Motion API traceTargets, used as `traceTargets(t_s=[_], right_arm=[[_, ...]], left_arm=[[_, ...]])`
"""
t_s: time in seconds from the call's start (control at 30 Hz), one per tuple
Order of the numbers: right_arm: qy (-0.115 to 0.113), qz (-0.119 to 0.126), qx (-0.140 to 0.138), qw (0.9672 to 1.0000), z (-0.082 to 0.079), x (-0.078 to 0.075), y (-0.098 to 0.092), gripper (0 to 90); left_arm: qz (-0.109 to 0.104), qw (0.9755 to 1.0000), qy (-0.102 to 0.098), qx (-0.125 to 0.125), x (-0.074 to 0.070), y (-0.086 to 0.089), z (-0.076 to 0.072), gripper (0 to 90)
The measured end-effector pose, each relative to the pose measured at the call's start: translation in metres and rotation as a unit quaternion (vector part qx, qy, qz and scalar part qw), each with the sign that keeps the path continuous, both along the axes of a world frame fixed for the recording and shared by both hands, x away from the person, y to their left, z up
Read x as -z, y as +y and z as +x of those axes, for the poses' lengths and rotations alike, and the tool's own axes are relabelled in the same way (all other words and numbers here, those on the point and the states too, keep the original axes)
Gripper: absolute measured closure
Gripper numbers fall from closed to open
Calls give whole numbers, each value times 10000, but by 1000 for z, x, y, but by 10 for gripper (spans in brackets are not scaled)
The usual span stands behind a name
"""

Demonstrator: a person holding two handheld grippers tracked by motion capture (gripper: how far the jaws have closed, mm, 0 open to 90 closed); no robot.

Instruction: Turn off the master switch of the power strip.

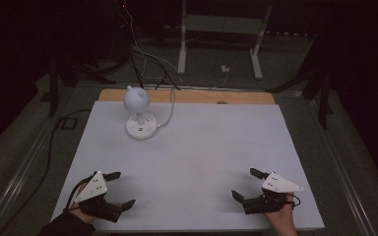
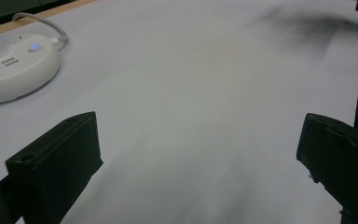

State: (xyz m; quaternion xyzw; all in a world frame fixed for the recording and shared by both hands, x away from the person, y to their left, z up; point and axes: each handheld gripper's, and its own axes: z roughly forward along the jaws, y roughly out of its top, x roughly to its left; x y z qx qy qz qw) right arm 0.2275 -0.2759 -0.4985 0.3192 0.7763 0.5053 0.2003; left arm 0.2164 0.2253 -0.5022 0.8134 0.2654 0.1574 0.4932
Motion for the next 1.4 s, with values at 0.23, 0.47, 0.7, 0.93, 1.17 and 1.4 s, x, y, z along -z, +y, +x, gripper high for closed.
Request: traceTargets(t_s=[0.23, 0.47, 0.7, 0.93, 1.17, 1.4], right_arm=[[-123, -306, -61, 9994, 2, 11, 6, 0], [-117, -361, -76, 9993, 4, 10, 2, 0], [-169, -417, -73, 9990, 3, 10, 4, 0], [-183, -368, -63, 9991, 2, 9, 5, 0], [-219, -339, -100, 9991, 1, 10, 7, 0], [-250, -379, -65, 9989, 0, 6, 7, 0]], left_arm=[[42, 9999, 105, 6, 3, 1, 2, 2], [190, 9996, 186, 30, 6, 1, 3, 2], [308, 9990, 280, 164, 8, -2, 3, 2], [389, 9980, 345, 352, 9, -6, 2, 2], [348, 9980, 361, 388, 8, -6, 2, 2], [273, 9972, 406, 565, 5, -11, 1, 2]])
